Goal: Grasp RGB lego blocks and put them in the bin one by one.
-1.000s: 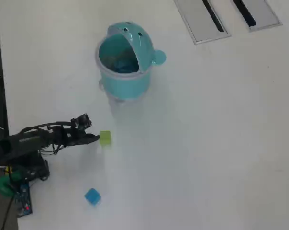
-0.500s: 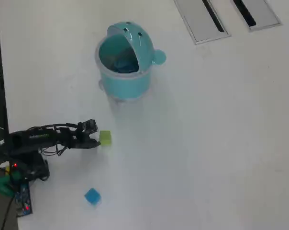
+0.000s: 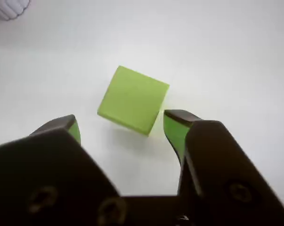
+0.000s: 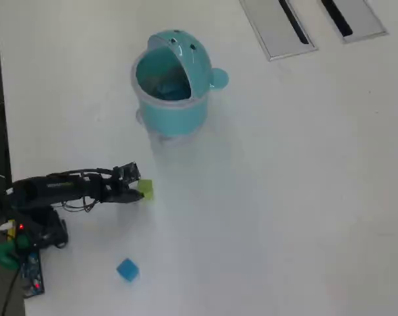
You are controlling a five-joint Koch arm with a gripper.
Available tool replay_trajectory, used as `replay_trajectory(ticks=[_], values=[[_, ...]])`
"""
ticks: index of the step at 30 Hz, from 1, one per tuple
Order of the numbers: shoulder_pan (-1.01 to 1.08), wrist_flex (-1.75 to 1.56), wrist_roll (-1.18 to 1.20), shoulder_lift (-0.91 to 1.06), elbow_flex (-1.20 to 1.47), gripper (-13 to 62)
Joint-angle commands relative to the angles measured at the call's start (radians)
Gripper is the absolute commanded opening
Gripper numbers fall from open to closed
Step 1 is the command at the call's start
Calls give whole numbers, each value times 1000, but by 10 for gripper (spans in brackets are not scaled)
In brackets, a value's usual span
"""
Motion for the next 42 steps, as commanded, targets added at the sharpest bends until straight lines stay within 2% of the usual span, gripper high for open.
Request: replay_trajectory(ticks=[1, 27, 37, 42], values=[[-2, -48, 8, -2, -103, 330], [25, -149, 18, -135, -110, 325], [25, -236, 5, -181, -91, 283], [34, -272, 38, -196, -84, 198]])
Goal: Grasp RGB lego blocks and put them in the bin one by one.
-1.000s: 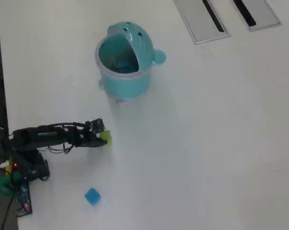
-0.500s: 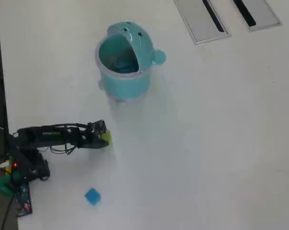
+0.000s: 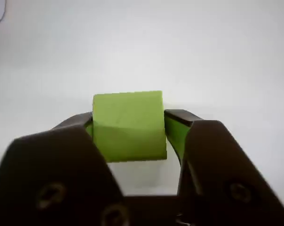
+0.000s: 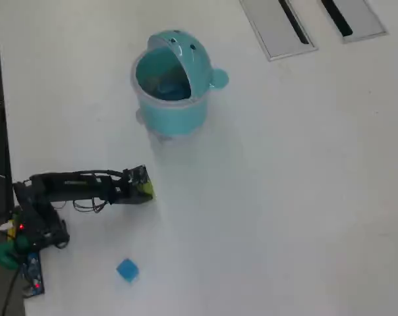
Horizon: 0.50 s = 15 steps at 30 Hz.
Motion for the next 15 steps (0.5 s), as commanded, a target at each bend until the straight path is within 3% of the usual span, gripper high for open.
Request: replay_trajectory(ticks=[1, 15], values=[[6, -89, 44, 3, -46, 182], [-92, -147, 172, 144, -129, 163]])
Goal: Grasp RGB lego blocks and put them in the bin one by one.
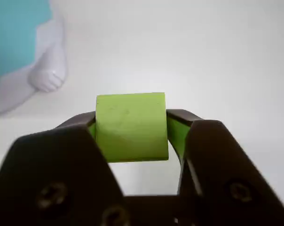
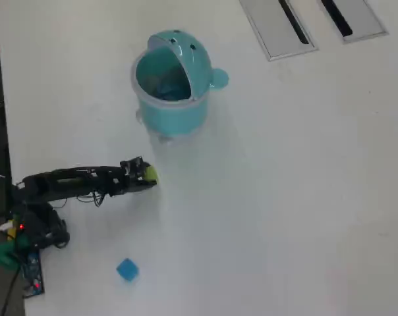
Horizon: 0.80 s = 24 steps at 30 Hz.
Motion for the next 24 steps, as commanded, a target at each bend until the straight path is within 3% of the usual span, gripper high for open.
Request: replay_trajectory(ticks=[1, 19, 21, 24], values=[[-23, -74, 32, 71, -84, 163], [-216, -147, 150, 268, -198, 163], [-241, -184, 175, 282, -222, 124], [-276, -196, 175, 287, -282, 125]])
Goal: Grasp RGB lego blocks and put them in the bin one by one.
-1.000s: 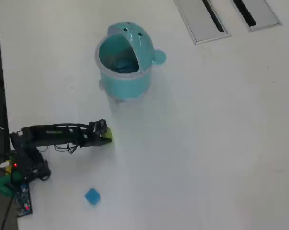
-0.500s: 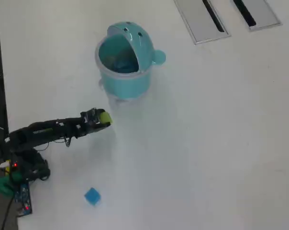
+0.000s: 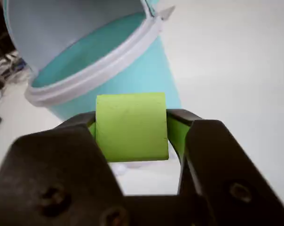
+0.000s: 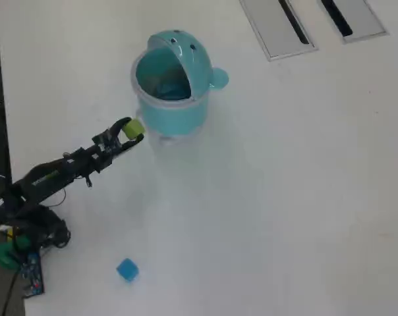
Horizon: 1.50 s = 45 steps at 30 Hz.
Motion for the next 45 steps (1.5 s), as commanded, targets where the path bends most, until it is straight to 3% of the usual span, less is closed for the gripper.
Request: replay_trajectory(ticks=[1, 17, 33, 45], values=[[-51, -156, 15, 31, -149, 126], [-244, -264, -58, -196, -472, 125], [-190, -341, -112, -577, -888, 124], [-189, -365, -183, -660, -966, 127]])
